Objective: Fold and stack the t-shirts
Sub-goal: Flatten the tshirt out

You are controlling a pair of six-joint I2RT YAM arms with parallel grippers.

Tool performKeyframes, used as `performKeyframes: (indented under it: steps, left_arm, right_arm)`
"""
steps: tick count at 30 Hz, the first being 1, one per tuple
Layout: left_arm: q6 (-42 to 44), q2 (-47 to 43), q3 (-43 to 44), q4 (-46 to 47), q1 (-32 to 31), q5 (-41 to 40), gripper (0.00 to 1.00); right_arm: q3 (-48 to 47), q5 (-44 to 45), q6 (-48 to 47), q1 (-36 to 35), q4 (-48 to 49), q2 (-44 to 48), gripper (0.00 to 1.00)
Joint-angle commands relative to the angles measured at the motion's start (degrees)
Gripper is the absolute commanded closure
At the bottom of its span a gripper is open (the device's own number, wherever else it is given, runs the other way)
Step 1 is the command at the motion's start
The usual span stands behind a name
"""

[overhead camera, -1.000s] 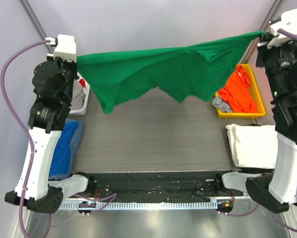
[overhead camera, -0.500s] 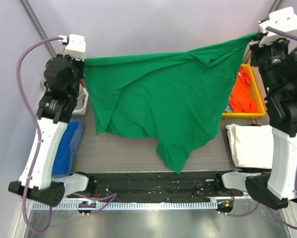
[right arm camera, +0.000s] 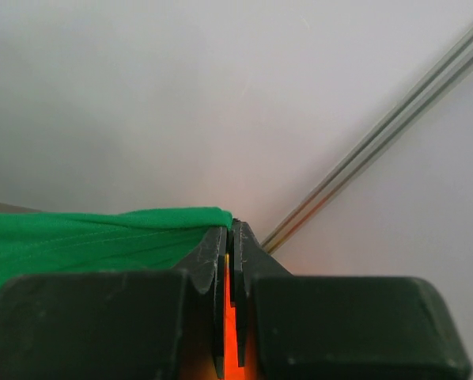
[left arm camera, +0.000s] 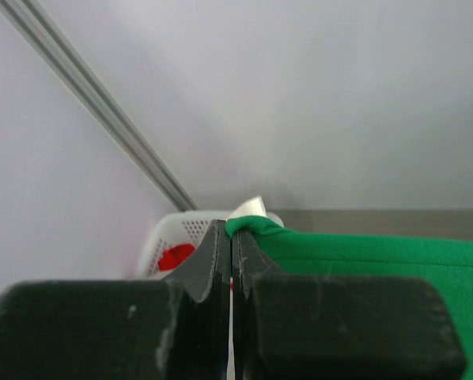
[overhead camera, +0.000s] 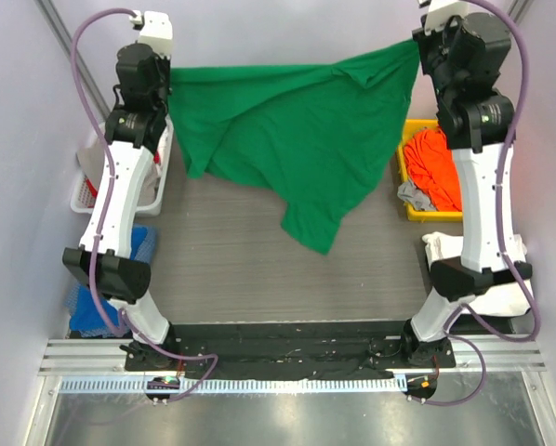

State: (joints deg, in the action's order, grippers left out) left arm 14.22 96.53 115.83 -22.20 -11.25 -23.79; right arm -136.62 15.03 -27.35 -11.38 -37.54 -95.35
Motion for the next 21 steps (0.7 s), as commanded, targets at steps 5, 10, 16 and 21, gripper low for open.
performKeyframes:
  steps: [5,10,16,21]
  left_arm:
    - [-4.7,2.0,6.5,3.6,4.3,0.3,1.0]
    - [-4.2,-5.7,-6.2,9.7,4.2,1.3,1.0]
    - [-4.6,-13.7,-25.4,13.6,4.3,3.3,1.0]
    - [-4.0,-19.5,-39.5,16.2,4.4,4.4,1.0]
  right_arm:
    - [-7.4,3.0,-1.4,1.4,7.1,-2.5,0.99]
    - [4.0,1.7,0.4,2.3,10.4,3.6,0.99]
    - [21.6,0.4,1.6,2.4,13.3,11.4,0.99]
    - [33.0,0.4,2.8,2.4,13.6,19.7,0.99]
